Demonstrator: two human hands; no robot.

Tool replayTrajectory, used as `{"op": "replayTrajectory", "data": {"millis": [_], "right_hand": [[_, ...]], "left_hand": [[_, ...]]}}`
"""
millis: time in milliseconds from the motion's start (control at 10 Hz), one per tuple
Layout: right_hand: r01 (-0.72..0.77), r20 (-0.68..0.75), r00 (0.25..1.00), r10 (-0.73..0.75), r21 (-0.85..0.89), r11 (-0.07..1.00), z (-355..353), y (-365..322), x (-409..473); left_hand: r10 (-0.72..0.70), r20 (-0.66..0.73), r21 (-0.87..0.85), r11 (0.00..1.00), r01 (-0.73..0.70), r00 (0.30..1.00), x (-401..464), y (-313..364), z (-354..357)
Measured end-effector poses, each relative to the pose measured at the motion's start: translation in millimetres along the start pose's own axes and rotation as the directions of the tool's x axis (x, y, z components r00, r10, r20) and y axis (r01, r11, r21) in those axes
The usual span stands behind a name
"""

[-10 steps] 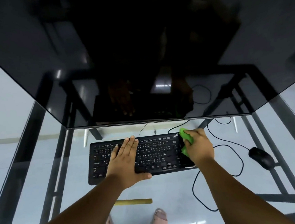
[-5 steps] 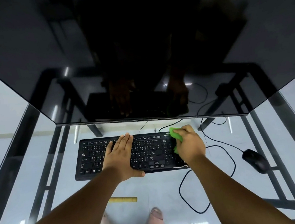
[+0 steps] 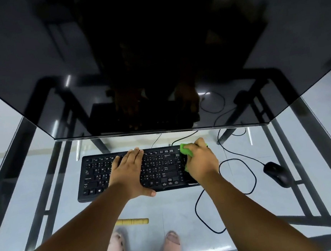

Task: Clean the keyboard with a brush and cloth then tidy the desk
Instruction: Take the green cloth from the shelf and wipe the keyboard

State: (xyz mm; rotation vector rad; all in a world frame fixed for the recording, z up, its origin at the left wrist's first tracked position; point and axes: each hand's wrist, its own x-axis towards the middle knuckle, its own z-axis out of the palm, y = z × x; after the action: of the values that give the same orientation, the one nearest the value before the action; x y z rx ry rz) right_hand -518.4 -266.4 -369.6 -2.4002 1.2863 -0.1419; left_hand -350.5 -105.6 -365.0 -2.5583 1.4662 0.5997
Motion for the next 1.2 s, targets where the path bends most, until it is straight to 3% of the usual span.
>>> {"op": "replayTrajectory", "data": {"millis": [100,200,300,500,700,800,900,1000,1200], "right_hand": [[0.061,0.074,0.996,-0.059,-0.029,0.998,-1.0,-2.3,-1.1],[-0.009,0.097,0.995,0.022,-0.128,0.992,-12.7,1.8,4.7],[-0.118,0.054,0.991,0.126,-0.135,0.984,-15.5,-3.0,7.6],[0.018,0.1,0.995,-0.011,-0.07,0.997,-4.8,-16.5,-0.4],[-0.11,0.035,0.993,0.116,-0.129,0.985,-9.1,-8.3,3.2],[-0.114,0.01,0.993,0.115,-0.069,0.991,-2.0,-15.8,0.4],[-0.008,0.06,0.998,0.008,0.002,1.0,-0.4,-15.4,-0.3],[0.047,0.113,0.993,-0.04,-0.06,0.997,-8.7,-6.6,3.2],[-0.139,-0.016,0.99,0.138,-0.088,0.986,-11.4,6.5,4.6]], "left_hand": [[0.007,-0.003,-0.001,1.0,-0.007,1.0,-0.1,0.1,-0.6],[0.019,-0.001,0.007,1.0,-0.019,1.0,1.1,-1.8,-2.5],[0.032,0.003,0.012,0.999,-0.032,0.999,1.1,-5.1,-1.8],[0.035,-0.009,0.003,0.999,-0.035,0.999,1.6,-6.3,-0.5],[0.034,-0.009,0.012,0.999,-0.034,0.999,1.8,-6.9,2.0],[0.035,-0.015,0.0,0.999,-0.035,0.999,2.7,-7.5,2.6],[0.036,-0.018,0.0,0.999,-0.036,0.999,3.1,-7.7,2.5],[0.034,-0.015,0.007,0.999,-0.034,0.999,2.3,-7.2,2.6],[0.034,-0.006,0.021,0.999,-0.034,0.999,2.5,-7.1,2.7]]}}
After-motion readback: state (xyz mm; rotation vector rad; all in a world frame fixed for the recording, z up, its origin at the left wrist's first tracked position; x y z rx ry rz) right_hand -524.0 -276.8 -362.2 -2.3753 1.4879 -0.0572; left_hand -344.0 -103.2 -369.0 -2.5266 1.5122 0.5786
